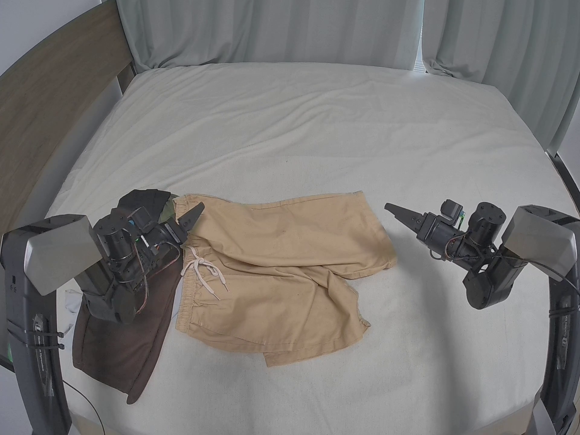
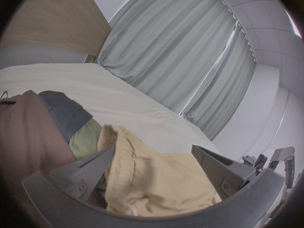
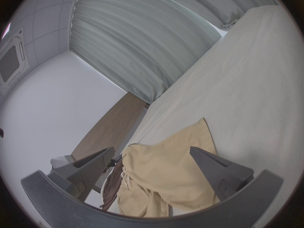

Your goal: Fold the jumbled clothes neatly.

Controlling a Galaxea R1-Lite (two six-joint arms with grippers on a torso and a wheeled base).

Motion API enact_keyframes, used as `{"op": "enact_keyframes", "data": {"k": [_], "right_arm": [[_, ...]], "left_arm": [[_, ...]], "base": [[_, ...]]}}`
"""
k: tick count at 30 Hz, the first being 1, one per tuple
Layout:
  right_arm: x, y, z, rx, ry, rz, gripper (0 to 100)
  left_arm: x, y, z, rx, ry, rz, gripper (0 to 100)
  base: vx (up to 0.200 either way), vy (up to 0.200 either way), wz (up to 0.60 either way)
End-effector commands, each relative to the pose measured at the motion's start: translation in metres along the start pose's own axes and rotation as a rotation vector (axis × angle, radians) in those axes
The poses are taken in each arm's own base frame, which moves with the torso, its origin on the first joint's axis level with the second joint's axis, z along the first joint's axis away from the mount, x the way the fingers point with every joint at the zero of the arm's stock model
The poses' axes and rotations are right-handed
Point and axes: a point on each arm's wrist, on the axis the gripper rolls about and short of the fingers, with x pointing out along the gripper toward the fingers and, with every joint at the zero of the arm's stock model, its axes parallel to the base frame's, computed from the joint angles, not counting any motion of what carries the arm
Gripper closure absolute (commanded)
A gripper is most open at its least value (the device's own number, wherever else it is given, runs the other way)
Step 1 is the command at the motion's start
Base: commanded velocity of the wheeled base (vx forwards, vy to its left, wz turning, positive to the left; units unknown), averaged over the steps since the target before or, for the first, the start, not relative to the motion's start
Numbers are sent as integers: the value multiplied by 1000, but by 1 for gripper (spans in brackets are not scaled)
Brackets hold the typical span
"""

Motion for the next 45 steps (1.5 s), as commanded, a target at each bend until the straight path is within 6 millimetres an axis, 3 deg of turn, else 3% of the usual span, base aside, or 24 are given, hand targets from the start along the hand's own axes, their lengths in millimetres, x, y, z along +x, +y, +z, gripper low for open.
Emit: {"op": "enact_keyframes", "data": {"k": [1, 9, 17, 29, 36, 45], "right_arm": [[-17, 20, -14, -5, 60, -23, 0], [-33, 54, -32, 6, 142, -18, 0], [-55, 66, -54, -37, 230, -46, 0], [-71, 64, -73, 12, 288, -116, 0], [-70, 66, -77, 16, 295, -123, 0], [-67, 54, -104, 70, 374, -145, 0]], "left_arm": [[-35, -21, 16, -1, 26, -7, 0], [-82, -48, 33, -11, 90, -66, 0], [-118, -58, 35, -26, 163, -113, 0], [-125, -51, 27, 36, 207, -99, 0], [-137, -45, 18, 50, 277, -130, 0], [-141, -35, 9, 126, 315, -121, 0]], "base": [[0, 0, 0], [0, 0, 0], [0, 0, 0], [0, 0, 0], [0, 0, 0], [0, 0, 0]]}}
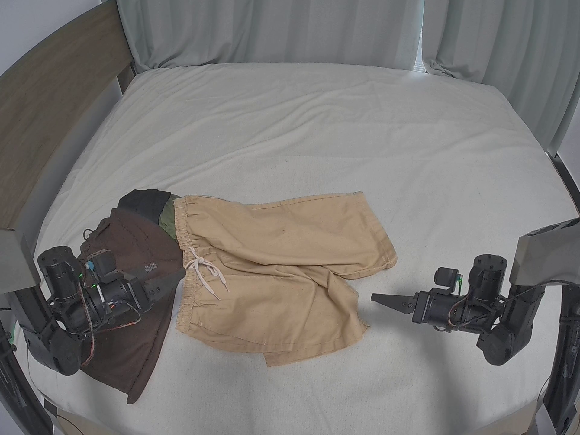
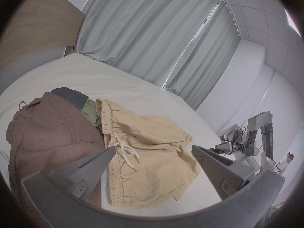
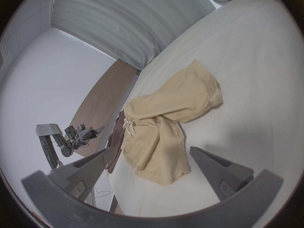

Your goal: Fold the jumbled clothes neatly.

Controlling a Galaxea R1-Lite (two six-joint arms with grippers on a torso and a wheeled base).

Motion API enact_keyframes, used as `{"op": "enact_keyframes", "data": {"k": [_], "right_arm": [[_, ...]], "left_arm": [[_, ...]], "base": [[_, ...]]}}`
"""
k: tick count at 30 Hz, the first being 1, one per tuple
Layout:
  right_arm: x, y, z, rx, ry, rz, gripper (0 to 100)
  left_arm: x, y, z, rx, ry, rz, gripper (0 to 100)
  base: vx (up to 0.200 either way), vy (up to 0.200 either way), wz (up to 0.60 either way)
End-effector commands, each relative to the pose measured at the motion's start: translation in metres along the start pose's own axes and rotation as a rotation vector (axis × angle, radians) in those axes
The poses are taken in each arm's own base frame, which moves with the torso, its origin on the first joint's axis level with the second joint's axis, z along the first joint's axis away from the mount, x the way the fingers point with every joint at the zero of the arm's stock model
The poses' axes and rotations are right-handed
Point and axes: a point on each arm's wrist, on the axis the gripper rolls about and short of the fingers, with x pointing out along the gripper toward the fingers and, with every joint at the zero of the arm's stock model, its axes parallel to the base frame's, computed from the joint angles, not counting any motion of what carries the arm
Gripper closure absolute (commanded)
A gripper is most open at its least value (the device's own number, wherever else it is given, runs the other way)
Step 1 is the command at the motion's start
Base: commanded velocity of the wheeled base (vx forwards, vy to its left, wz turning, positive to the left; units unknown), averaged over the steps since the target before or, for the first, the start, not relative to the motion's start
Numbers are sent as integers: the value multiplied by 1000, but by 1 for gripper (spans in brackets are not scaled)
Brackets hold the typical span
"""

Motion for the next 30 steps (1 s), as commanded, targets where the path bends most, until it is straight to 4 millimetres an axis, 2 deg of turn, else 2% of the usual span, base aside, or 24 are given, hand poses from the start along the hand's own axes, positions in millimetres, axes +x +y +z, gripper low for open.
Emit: {"op": "enact_keyframes", "data": {"k": [1, 13, 20, 30], "right_arm": [[6, -8, -12, 26, 40, -12, 0], [18, -25, -23, 89, 51, -61, 0], [25, -21, -29, 146, 67, -53, 0], [37, -35, -45, 186, 87, -103, 0]], "left_arm": [[1, 4, -6, -13, 21, 12, 0], [2, 6, -10, -2, 34, 17, 0], [2, 6, -11, -5, 38, 18, 0], [4, 9, -14, -11, 48, 22, 0]], "base": [[0, 0, 0], [0, 0, 0], [0, 0, 0], [0, 0, 0]]}}
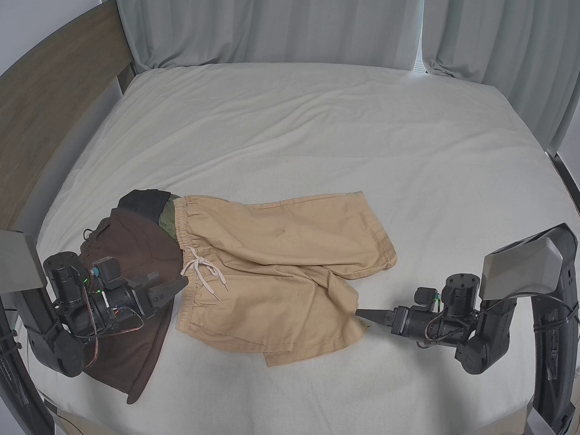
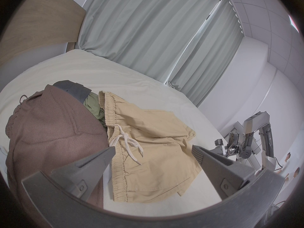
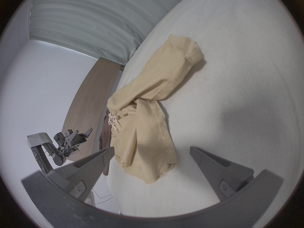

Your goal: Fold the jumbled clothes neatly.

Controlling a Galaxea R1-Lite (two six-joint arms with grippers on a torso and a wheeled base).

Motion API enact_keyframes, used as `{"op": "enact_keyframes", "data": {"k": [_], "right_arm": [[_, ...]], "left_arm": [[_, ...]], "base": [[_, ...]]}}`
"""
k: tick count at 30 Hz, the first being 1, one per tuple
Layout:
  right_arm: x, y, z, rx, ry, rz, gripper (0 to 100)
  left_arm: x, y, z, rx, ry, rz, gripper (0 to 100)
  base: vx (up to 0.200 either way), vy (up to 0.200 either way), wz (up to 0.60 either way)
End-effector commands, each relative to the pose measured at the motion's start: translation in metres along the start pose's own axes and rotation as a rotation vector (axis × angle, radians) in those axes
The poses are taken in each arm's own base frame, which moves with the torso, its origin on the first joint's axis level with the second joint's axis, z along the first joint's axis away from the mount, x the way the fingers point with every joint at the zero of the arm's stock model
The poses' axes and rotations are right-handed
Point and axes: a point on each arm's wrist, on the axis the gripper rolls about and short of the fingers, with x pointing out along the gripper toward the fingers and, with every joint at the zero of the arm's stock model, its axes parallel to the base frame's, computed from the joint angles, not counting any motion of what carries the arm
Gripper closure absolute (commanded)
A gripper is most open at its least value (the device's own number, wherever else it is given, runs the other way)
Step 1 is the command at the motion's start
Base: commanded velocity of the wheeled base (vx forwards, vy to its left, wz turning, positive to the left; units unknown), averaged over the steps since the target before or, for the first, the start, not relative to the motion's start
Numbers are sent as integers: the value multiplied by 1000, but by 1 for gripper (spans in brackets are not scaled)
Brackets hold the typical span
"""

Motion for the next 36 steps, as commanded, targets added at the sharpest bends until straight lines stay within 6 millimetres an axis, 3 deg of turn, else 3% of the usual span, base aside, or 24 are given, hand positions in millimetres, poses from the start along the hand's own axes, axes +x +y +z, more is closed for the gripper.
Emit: {"op": "enact_keyframes", "data": {"k": [1, 17, 24, 30, 36], "right_arm": [[6, -10, -10, 21, 31, -20, 0], [18, 7, -19, 95, 67, 27, 0], [20, 10, -15, 102, 56, 43, 0], [14, 28, -3, 145, 24, 81, 0], [15, 24, -5, 158, 2, 41, 0]], "left_arm": [[2, 2, -4, -8, 12, 3, 0], [2, 2, -3, -6, 10, 2, 0], [2, 3, -4, -9, 13, 3, 0], [4, 5, -7, -15, 22, 5, 0], [4, 4, -6, -14, 21, 5, 0]], "base": [[0, 0, 0], [0, 0, 0], [0, 0, 0], [0, 0, 0], [0, 0, 0]]}}
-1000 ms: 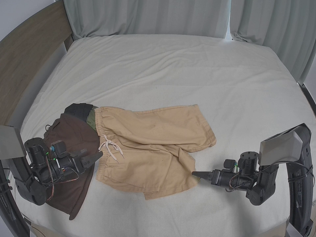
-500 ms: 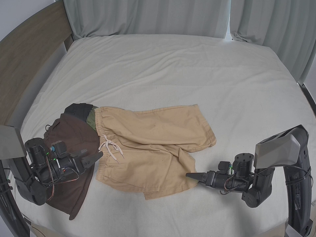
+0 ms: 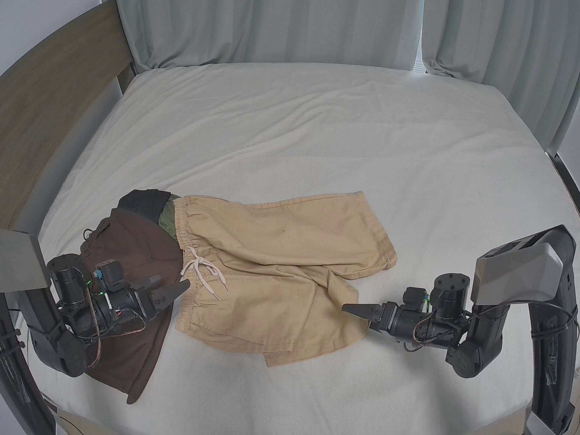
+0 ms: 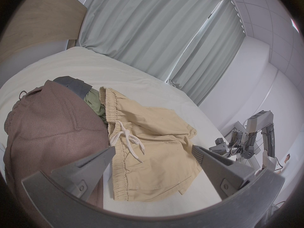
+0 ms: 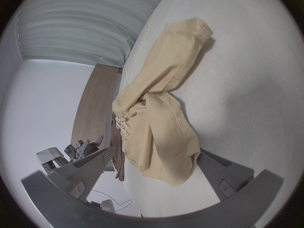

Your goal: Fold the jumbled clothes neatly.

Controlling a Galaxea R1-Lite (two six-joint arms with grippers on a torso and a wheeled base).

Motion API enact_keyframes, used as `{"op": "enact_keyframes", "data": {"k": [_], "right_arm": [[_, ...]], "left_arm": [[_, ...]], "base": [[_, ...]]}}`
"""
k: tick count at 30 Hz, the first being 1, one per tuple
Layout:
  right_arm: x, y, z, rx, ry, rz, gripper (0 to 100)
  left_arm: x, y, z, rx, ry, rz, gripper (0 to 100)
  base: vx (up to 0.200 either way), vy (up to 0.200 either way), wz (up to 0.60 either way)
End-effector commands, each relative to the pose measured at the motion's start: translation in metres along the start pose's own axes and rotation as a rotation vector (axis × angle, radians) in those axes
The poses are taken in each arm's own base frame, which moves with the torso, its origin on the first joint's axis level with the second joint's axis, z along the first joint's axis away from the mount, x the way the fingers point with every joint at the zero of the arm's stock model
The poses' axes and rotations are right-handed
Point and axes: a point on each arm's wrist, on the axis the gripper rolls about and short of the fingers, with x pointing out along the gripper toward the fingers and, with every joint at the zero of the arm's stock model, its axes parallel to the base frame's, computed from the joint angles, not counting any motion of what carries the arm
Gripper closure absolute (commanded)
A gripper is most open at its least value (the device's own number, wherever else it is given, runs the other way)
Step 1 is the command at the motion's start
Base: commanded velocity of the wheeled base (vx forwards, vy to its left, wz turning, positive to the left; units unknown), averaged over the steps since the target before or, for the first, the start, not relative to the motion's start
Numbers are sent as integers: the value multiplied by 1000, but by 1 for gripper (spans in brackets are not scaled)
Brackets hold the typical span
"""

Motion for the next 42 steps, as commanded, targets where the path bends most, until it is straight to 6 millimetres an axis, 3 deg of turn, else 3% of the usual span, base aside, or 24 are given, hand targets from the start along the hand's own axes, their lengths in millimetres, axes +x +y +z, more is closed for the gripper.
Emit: {"op": "enact_keyframes", "data": {"k": [1, 9, 10, 22, 31, 42], "right_arm": [[-1, 1, 0, -2, -10, -6, 0], [-3, 0, -2, 6, -6, -18, 0], [-3, 0, -2, 5, -7, -17, 100], [-6, -2, 3, 3, -27, -27, 100], [-23, -22, 38, -19, -166, -76, 100], [-26, -30, 54, -29, -219, -81, 100]], "left_arm": [[0, 1, -1, -3, 3, 1, 0], [0, 1, -1, -3, 3, 1, 0], [1, 1, -1, -2, 2, 0, 0], [1, 1, -1, -2, 2, 0, 0], [1, 1, -1, -1, 2, 0, 0], [0, 1, -1, -2, 3, 1, 0]], "base": [[0, 0, 0], [0, 0, 0], [0, 0, 0], [0, 0, 0], [0, 0, 0], [0, 0, 0]]}}
